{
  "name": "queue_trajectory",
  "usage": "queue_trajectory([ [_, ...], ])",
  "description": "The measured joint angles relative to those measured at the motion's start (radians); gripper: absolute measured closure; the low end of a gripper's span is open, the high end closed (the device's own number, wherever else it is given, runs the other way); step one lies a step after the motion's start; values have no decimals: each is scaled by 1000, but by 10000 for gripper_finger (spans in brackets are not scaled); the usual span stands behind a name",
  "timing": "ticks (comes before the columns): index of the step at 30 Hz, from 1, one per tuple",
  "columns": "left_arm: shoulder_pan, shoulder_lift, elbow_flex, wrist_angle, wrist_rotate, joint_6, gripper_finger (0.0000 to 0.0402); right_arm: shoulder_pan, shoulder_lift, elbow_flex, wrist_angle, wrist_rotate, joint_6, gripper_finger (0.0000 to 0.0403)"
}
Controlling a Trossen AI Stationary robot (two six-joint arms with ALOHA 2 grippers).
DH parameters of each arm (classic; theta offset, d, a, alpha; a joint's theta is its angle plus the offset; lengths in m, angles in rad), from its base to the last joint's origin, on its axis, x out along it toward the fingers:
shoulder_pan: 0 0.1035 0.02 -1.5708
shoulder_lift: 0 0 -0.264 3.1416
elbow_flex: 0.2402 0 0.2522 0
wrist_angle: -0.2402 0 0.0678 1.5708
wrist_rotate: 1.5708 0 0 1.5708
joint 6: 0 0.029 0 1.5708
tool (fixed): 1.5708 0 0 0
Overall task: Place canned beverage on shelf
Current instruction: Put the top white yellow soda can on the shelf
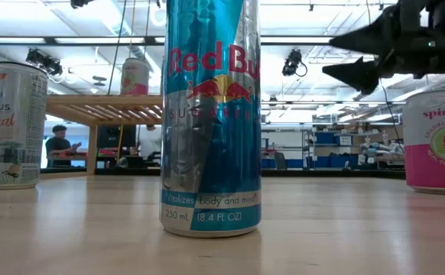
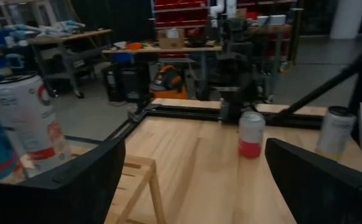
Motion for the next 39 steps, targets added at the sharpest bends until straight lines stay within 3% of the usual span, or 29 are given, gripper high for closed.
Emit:
queue_trajectory([
  [10, -78, 1, 0, -1, 0, 21, 12, -5, 0, 0, 260, 15, 3, 4],
  [22, -205, 1, 0, -2, 0, -44, 12, -8, 1, 0, 274, 272, 36, 4],
  [25, -241, 1, 0, -3, 0, -12, 12, -8, 1, 0, 283, 237, 34, 4],
  [31, -288, 1, 0, -7, -10, 28, 12, -25, 0, 0, 323, 61, 64, 4],
  [39, -330, -10, 0, -122, -12, -35, 12, -32, 24, 96, 281, 26, 83, 4],
])
